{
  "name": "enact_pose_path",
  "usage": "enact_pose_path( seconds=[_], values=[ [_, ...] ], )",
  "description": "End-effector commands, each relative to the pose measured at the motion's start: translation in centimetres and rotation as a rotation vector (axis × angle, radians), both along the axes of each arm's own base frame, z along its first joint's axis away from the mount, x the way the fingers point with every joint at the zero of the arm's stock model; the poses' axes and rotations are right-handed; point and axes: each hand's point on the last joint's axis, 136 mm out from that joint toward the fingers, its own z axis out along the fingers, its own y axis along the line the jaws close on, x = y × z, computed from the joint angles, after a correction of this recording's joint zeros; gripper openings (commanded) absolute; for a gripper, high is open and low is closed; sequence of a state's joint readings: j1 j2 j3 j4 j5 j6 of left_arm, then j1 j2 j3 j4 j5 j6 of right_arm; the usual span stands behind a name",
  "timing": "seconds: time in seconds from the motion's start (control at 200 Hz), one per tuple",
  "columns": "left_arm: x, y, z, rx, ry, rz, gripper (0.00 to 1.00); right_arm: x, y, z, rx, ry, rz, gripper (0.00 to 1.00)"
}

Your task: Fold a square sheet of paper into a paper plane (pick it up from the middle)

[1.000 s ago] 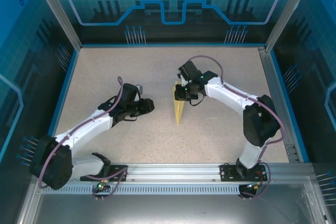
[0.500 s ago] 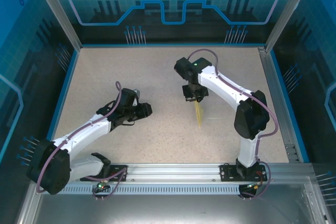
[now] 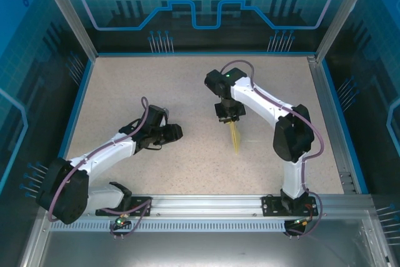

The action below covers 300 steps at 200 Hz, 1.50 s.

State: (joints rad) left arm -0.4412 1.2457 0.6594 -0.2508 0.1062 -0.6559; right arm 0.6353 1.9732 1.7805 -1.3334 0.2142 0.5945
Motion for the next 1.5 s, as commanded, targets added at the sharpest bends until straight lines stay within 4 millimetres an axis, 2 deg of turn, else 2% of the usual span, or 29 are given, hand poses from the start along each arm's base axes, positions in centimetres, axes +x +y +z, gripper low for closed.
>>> enact_pose_path(
  seconds=[0.0, 0.1, 0.17, 0.315, 0.42, 0.605, 0.64, 0.825, 0.935, 0.98, 1.06, 1.105, 1.205, 1.275, 1.375, 1.436, 1.496],
  values=[
    [0.8, -0.2, 1.0, -0.020, -0.024, 0.005, 0.47, -0.7, -0.9, 1.0, -0.092, 0.008, 0.013, 0.12],
    [1.0, 0.2, 0.9, -0.004, -0.027, 0.023, 0.47, -0.6, -2.8, 2.8, -0.227, -0.029, 0.022, 0.12],
    [1.1, 0.6, 0.9, 0.006, -0.027, 0.043, 0.47, -0.8, -3.6, 3.2, -0.303, -0.018, 0.043, 0.12],
    [1.3, 1.9, 0.6, 0.049, -0.025, 0.107, 0.47, -1.5, -3.6, 1.2, -0.421, 0.029, 0.054, 0.09],
    [1.0, 2.6, 0.5, 0.067, -0.018, 0.137, 0.47, -1.5, -2.3, -0.3, -0.470, 0.032, 0.063, 0.11],
    [0.7, 3.4, 0.7, 0.087, -0.024, 0.156, 0.47, -0.4, 0.3, -3.3, -0.499, -0.008, 0.037, 0.12],
    [0.6, 3.4, 0.8, 0.085, -0.025, 0.160, 0.47, -0.3, 0.8, -4.7, -0.515, 0.003, 0.036, 0.12],
    [0.1, 3.8, 0.6, 0.091, -0.017, 0.169, 0.47, -0.5, 3.8, -8.1, -0.468, -0.017, 0.003, 0.14],
    [0.0, 3.9, 0.6, 0.104, -0.006, 0.166, 0.47, -1.1, 6.8, -9.6, -0.368, -0.011, 0.012, 0.21],
    [-0.1, 3.9, 0.6, 0.107, -0.003, 0.163, 0.47, -1.2, 7.7, -9.8, -0.334, -0.005, 0.010, 0.28],
    [-0.2, 4.1, 0.9, 0.107, -0.005, 0.168, 0.48, -1.2, 9.5, -9.5, -0.239, -0.007, 0.031, 0.38],
    [-0.3, 4.1, 1.1, 0.104, -0.008, 0.170, 0.48, -1.1, 10.1, -8.4, -0.187, -0.026, 0.030, 0.43],
    [-0.4, 4.1, 1.4, 0.100, -0.013, 0.166, 0.49, -0.8, 11.5, -4.5, -0.021, -0.101, 0.063, 0.59],
    [-0.5, 3.9, 1.4, 0.091, -0.007, 0.158, 0.50, -0.8, 12.8, -1.9, 0.140, -0.149, 0.108, 0.61],
    [-0.7, 3.2, 1.4, 0.062, 0.004, 0.129, 0.51, -1.1, 11.8, 0.4, 0.267, -0.223, 0.125, 0.67],
    [-0.8, 2.4, 1.5, 0.024, 0.005, 0.102, 0.51, -1.3, 9.8, 0.1, 0.310, -0.231, 0.084, 0.70],
    [-1.0, 1.4, 1.4, -0.020, 0.017, 0.068, 0.52, -1.5, 8.2, -1.2, 0.401, -0.194, 0.040, 0.69]
  ],
)
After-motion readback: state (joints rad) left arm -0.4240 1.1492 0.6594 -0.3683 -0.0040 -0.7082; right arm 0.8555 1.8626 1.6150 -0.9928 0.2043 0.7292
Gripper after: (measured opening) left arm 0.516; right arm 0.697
